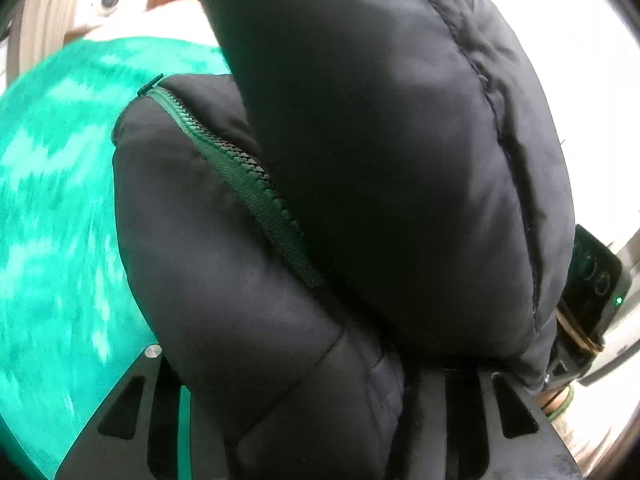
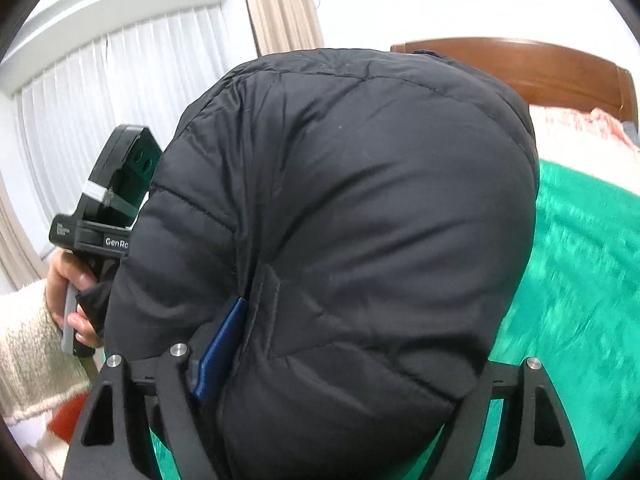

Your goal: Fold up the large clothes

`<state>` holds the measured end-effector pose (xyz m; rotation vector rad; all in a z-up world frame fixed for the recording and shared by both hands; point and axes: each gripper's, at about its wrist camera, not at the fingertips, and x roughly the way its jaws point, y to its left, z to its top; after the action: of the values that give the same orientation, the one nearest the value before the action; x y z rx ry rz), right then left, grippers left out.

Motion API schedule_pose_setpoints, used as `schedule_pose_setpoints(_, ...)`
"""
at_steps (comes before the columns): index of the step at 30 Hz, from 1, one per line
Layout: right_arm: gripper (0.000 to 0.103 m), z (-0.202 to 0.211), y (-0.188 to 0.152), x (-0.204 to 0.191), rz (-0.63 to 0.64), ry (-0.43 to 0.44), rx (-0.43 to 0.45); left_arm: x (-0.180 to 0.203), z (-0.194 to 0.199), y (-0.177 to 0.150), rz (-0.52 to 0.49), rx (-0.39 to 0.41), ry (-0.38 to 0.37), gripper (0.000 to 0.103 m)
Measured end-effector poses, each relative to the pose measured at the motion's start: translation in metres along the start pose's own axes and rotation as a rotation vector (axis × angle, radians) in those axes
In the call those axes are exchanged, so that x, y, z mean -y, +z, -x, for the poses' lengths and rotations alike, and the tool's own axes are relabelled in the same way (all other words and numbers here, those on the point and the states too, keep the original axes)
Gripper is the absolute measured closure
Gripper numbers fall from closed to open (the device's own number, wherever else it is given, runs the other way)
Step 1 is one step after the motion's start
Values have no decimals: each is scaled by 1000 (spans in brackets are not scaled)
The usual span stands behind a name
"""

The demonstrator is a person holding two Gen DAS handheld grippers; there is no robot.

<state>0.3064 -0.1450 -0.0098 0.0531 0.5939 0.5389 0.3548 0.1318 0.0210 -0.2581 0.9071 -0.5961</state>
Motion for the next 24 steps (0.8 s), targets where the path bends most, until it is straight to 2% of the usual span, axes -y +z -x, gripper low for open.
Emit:
schedule_pose_setpoints(3,24,6,27,32,-37,-1,36,18,-12,42,-19,44,5,61)
schedule_pose_setpoints(4,23,5,33,46,-67,0,39,23,-22,55,-23,50,17,55)
schedule_pose_setpoints(5,21,1,39,69,-129,6,24,25,-35,64,-29,45,45,48)
schedule_pose_setpoints(6,12,-2,40,86,-174,-11,5,23,-51,71,-38,32,95,29)
schedule_pose_setpoints(7,0,-4,37,102,-213,-61,-17,17,-69,72,-42,20,187,11)
schedule_pose_setpoints(8,0,-2,30,117,-247,-160,-32,9,-78,68,-39,17,256,9)
schedule_pose_setpoints(9,0,3,22,126,-263,-220,-38,1,-89,59,-40,5,297,11)
schedule_pose_setpoints(11,0,24,-3,130,-278,-243,-31,-14,-93,33,-41,-9,317,14)
schedule_pose_setpoints(14,0,54,-45,105,-208,-306,-34,-16,-71,-3,-53,65,323,14)
schedule_pose_setpoints(16,0,64,-61,83,-169,-347,-49,-13,-53,-21,-46,120,346,8)
schedule_pose_setpoints(18,0,85,-97,53,-144,-388,-63,-8,-40,-36,-55,163,380,5)
schedule_pose_setpoints(21,0,108,-140,24,-115,-440,-79,25,-23,-87,-149,249,493,1)
schedule_pose_setpoints(24,0,133,-174,-10,-85,-491,-109,53,-19,-124,-259,271,560,0)
